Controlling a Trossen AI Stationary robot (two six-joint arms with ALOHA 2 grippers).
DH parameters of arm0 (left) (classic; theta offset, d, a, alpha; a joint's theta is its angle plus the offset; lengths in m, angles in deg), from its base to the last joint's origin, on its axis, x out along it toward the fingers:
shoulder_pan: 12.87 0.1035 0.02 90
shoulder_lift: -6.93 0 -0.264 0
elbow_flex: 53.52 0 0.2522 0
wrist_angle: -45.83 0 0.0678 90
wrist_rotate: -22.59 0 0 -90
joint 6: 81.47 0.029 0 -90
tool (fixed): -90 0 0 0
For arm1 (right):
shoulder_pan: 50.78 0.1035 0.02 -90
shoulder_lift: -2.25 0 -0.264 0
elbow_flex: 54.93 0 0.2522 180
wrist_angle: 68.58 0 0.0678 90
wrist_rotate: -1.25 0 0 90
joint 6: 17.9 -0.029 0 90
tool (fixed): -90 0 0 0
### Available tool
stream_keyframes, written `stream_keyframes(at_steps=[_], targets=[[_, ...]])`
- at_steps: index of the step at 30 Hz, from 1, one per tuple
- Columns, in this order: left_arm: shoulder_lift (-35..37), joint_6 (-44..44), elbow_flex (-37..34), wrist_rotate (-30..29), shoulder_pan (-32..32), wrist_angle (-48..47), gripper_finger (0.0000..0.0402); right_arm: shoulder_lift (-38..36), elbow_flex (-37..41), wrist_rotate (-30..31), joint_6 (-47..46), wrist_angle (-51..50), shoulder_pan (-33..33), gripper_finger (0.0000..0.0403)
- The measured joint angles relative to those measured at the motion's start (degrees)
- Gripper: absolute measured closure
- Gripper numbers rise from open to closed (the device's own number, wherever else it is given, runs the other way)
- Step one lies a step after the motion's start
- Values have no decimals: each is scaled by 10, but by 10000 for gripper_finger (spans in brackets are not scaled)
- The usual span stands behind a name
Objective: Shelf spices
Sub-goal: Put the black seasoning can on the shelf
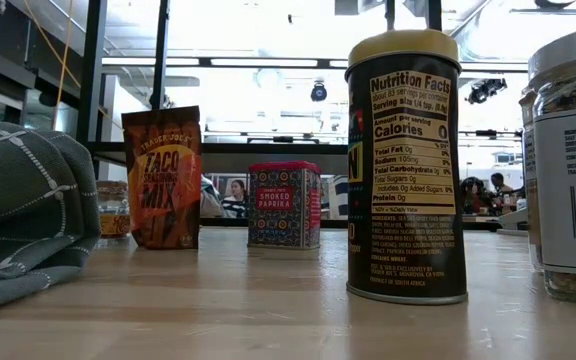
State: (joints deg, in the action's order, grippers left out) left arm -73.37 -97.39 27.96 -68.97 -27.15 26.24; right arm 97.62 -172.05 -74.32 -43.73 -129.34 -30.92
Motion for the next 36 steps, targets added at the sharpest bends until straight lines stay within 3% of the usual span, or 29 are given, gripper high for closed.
stream_keyframes(at_steps=[7, 12, 14, 21, 25, 30, 36], targets=[[-13, 1, 0, 24, 4, 2, 224, 0, 0, -7, 7, 11, -3, 292], [-13, 13, 0, 10, 6, 6, 297, 0, -1, -4, -6, 5, -4, 292], [-13, 16, 0, 12, 8, 7, 298, 1, -8, 3, -5, -6, -3, 287], [-4, -7, -1, 11, 5, -93, 298, 0, -81, 15, 21, -102, -2, 105], [21, -19, -2, -37, -8, -132, 298, -1, -116, 9, -79, -217, 11, 65], [61, -20, -37, -89, -20, -35, 298, -1, -84, 99, -176, -262, 80, 59], [76, -72, -146, -107, -19, 199, 298, 0, 24, 185, -341, -240, 147, 58]])
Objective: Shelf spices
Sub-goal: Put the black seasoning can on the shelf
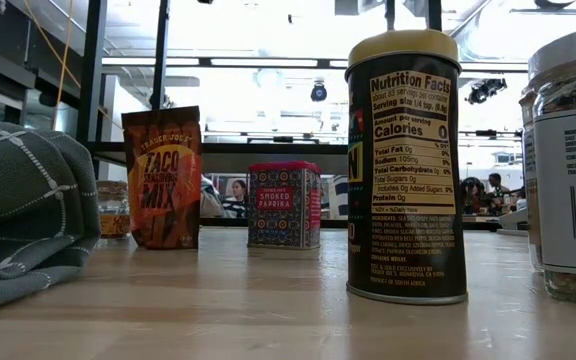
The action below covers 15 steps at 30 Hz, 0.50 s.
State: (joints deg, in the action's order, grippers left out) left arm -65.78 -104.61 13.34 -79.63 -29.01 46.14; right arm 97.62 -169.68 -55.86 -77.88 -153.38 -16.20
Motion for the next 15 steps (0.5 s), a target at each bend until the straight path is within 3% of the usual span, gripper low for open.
stream_keyframes(at_steps=[5, 9, 12, 15], targets=[[-53, -19, -48, -93, 23, 151, 298, 0, 72, 66, -206, 21, 60, 58], [-129, -30, -40, -117, 31, 221, 298, 0, 90, 112, -350, 19, 100, 57], [-190, -38, -15, -144, 29, 253, 298, 0, 90, 120, -404, 13, 118, 57], [-244, -38, 13, -221, 25, 252, 298, 0, 86, 118, -413, 10, 123, 57]])
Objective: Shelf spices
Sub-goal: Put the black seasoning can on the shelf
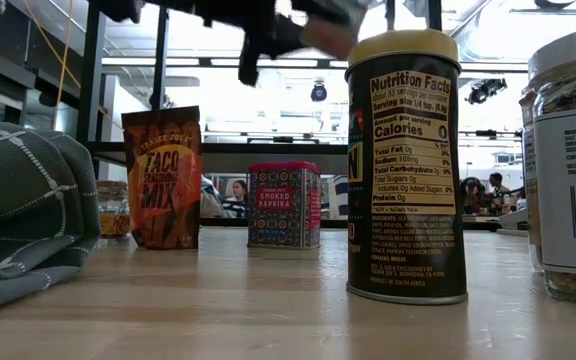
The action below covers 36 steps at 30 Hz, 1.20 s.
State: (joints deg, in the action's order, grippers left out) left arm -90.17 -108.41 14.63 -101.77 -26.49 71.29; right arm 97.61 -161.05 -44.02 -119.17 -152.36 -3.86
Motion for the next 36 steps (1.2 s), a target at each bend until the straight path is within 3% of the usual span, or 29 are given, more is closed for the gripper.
stream_keyframes(at_steps=[5, 9, 20, 28, 36], targets=[[-60, -22, 40, -123, 4, -2, 298, -1, -2, 2, -3, 5, 0, 57], [-102, -30, 59, -169, 16, -4, 298, -1, -2, 2, -3, 5, 0, 57], [-146, -30, 73, -202, 36, -69, 297, -1, -2, 4, 12, 1, -1, 57], [-147, -30, 72, -178, 33, -88, 192, -1, -2, 4, 12, -26, -1, 57], [-128, -19, 72, -167, 18, -97, 173, -3, -2, 1, 12, -51, -1, 57]])
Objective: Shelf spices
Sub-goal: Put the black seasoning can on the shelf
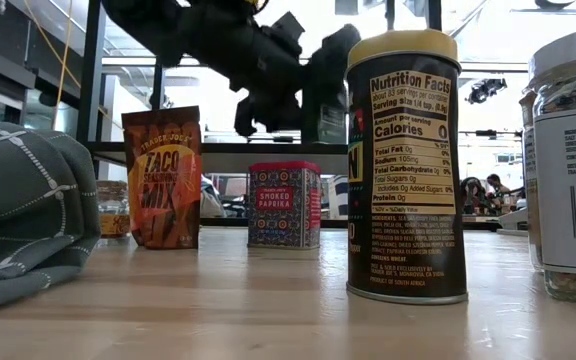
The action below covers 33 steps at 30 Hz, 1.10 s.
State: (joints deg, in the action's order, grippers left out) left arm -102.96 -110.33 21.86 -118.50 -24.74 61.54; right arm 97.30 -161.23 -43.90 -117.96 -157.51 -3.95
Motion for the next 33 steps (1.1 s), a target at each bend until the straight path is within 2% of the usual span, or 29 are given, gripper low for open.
stream_keyframes(at_steps=[7, 14, 16, 18, 21, 23, 25, 26, 29, 33], targets=[[64, 84, 0, 54, -11, -52, 173, -10, 0, -3, -2, -25, -2, 57], [135, 136, 0, 30, -14, -167, 172, -17, 0, 6, 0, -44, -7, 57], [155, 140, 0, 52, -14, -199, 172, -17, 0, 5, 0, -48, -7, 57], [176, 140, 0, 100, -16, -246, 176, -17, 0, 2, 0, -51, -7, 57], [201, 109, 0, 151, -30, -327, 215, -17, 0, -5, 0, -58, -7, 57], [210, 79, 0, 170, -42, -380, 274, -17, 0, -9, -2, -61, -7, 57], [208, 51, 0, 174, -53, -413, 353, -17, 0, -10, -4, -63, -7, 57], [202, 36, -1, 171, -57, -418, 377, -17, 0, -10, -4, -63, -7, 57], [172, -2, -6, 164, -51, -384, 392, -17, 0, -10, -4, -65, -8, 57], [126, 4, -4, 175, -30, -323, 400, -17, 0, -14, -4, -65, -11, 57]])
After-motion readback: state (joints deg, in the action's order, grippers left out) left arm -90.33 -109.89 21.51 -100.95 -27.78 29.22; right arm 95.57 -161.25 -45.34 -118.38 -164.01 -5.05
